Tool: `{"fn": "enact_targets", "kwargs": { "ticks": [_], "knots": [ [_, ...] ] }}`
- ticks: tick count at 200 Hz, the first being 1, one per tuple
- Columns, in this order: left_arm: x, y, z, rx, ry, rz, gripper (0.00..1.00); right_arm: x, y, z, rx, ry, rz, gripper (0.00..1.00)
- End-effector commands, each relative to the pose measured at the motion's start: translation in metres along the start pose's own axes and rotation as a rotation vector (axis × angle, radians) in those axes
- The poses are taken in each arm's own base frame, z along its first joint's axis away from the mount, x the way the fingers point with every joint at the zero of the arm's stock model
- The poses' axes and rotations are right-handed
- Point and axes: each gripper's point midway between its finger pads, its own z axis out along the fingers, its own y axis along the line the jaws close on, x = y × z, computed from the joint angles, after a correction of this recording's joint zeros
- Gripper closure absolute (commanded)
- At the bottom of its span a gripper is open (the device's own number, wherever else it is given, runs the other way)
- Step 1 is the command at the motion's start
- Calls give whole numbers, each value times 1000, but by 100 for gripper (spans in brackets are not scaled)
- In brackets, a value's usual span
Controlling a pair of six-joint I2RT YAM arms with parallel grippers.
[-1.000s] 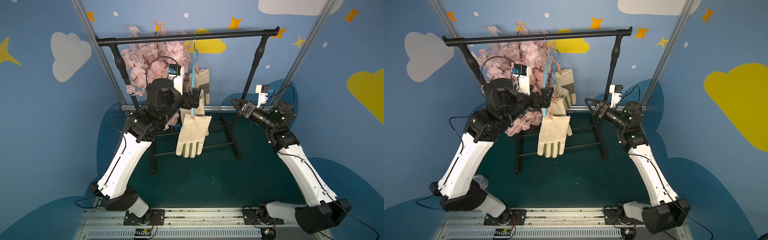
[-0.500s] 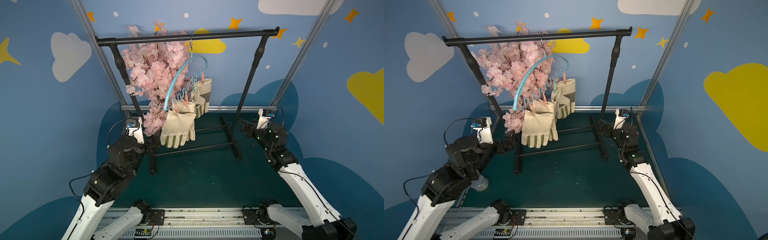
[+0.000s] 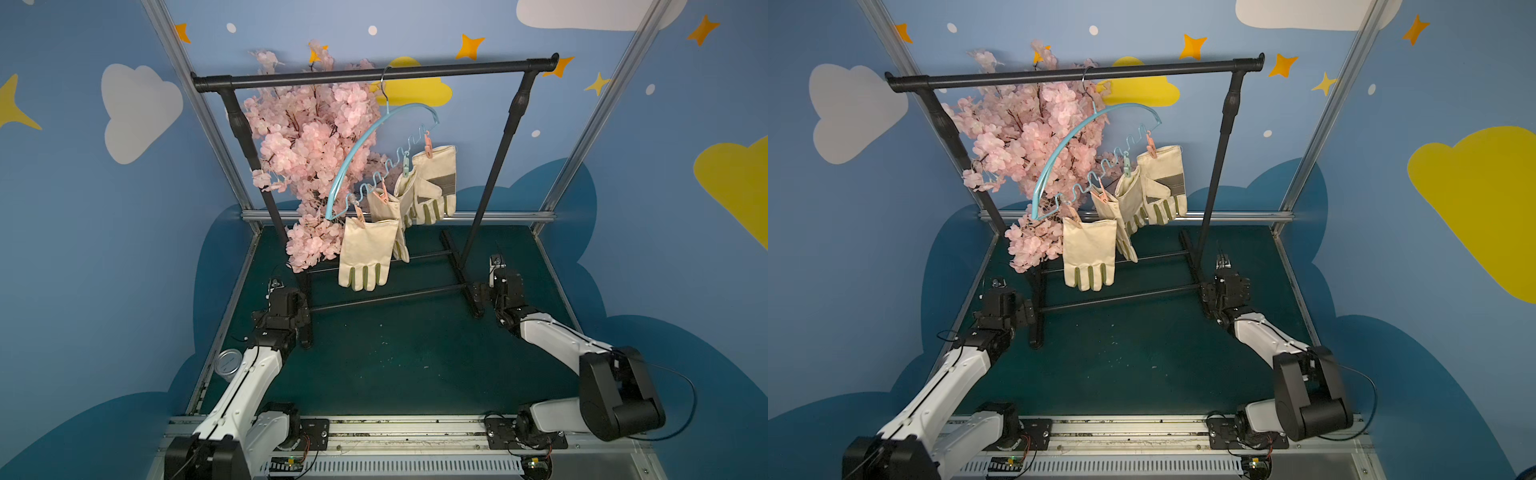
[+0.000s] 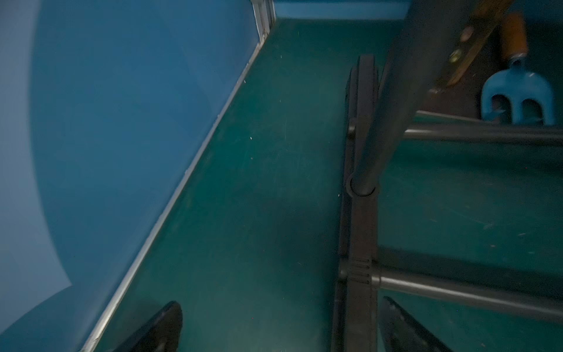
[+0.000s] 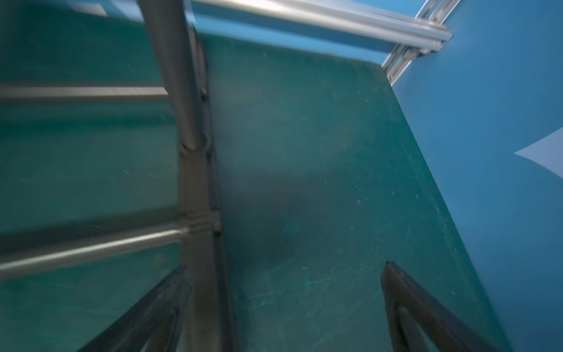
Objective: Clip the gloves onto a hanger to dry
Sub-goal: Reset both arms
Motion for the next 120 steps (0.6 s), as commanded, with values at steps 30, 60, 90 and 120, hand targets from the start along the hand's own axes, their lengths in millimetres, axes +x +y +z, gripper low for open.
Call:
{"fn": "enact_targets", "kwargs": {
  "ticks": [30,60,90,120],
  "knots": [
    [-54,-40,46,177,-216,-113,0,-23,-12,12,-50,-6,9,3],
    [-47,-66,55,274,-246,-15,0,2,-15,15,-136,-13,101,3],
    [-21,-85,52,366,-362,43,0,26,-9,16,-186,-90,131,3],
    [-25,-93,59,379,-343,61,0,27,2,6,-246,-226,104,3]
  ]
}}
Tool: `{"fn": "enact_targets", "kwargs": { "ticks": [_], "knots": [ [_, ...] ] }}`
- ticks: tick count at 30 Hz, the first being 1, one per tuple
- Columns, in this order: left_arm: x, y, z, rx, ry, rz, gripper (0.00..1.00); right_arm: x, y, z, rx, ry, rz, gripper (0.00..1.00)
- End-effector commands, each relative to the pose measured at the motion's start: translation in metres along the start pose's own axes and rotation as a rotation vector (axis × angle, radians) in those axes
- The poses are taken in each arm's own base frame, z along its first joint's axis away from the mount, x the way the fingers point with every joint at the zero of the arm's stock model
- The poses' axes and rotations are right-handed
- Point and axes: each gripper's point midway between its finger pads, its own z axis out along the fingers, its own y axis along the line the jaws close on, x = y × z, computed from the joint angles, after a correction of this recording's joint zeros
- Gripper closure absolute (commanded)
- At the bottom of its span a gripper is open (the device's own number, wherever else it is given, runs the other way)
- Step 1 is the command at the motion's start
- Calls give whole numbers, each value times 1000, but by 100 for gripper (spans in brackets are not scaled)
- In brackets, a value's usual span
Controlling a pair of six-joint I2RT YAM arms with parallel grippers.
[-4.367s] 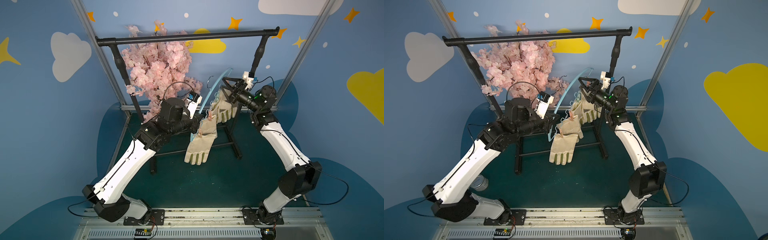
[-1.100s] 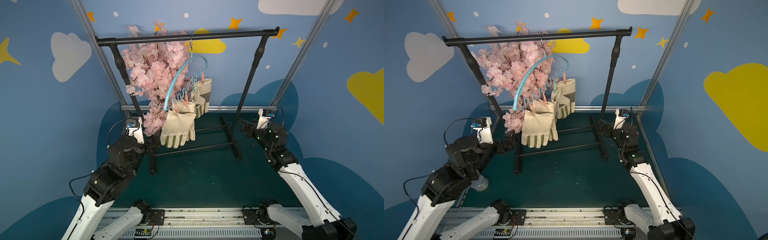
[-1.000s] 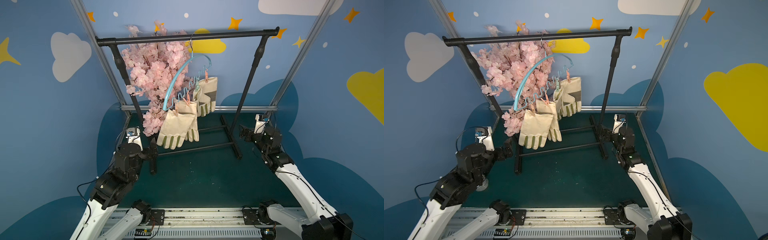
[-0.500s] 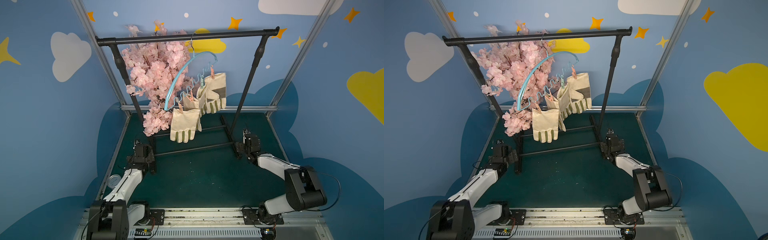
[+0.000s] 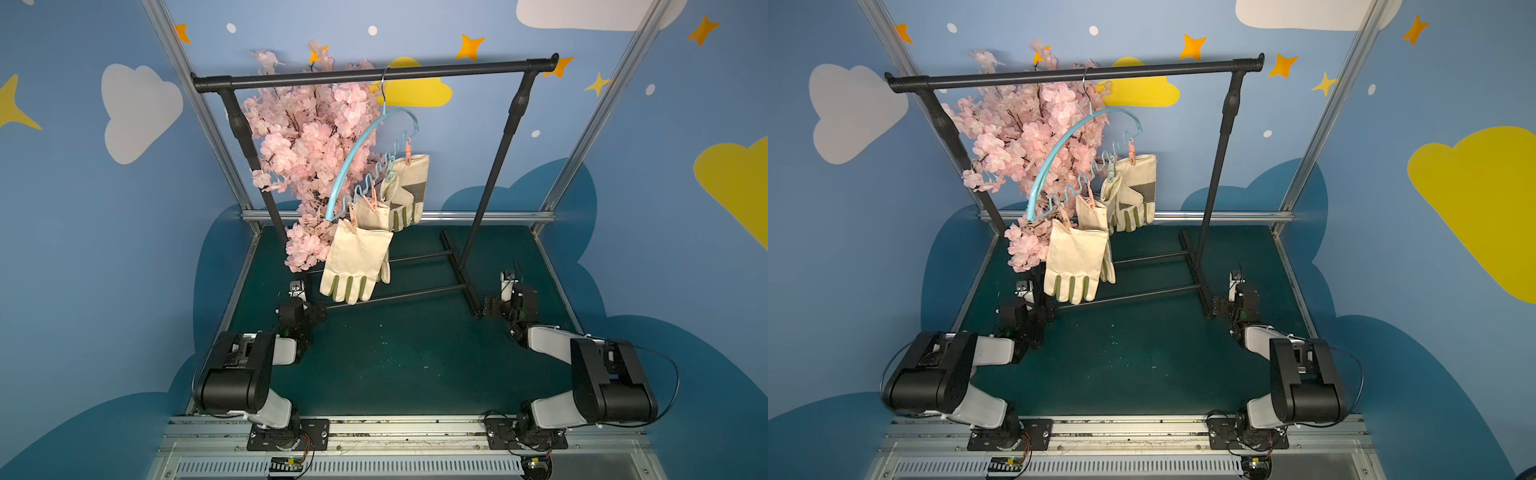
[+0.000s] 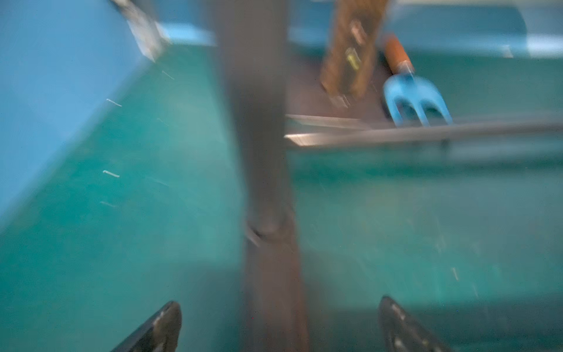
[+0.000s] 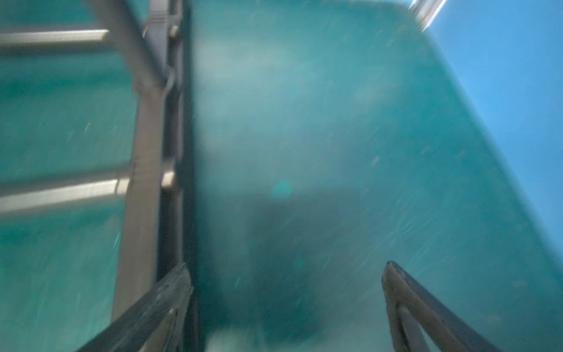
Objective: Clip the gloves onto a hanger to dry
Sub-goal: Reset both arms
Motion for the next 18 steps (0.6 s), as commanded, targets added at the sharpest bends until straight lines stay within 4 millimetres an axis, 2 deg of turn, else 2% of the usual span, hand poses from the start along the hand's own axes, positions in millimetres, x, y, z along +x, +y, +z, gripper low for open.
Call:
{"fn": "enact_targets", "kwargs": {
  "ticks": [1,4,18],
  "knots": [
    [-37,-4,2,14,-107,19,0,-36,14,-6,-81,-209,-13,3],
    [-36,2,3,-9,-89,-6,0,-33,8,0,-49,-103,0,3],
    [-36,0,2,-12,-86,10,0,-33,5,2,-41,-105,11,3]
  ]
}}
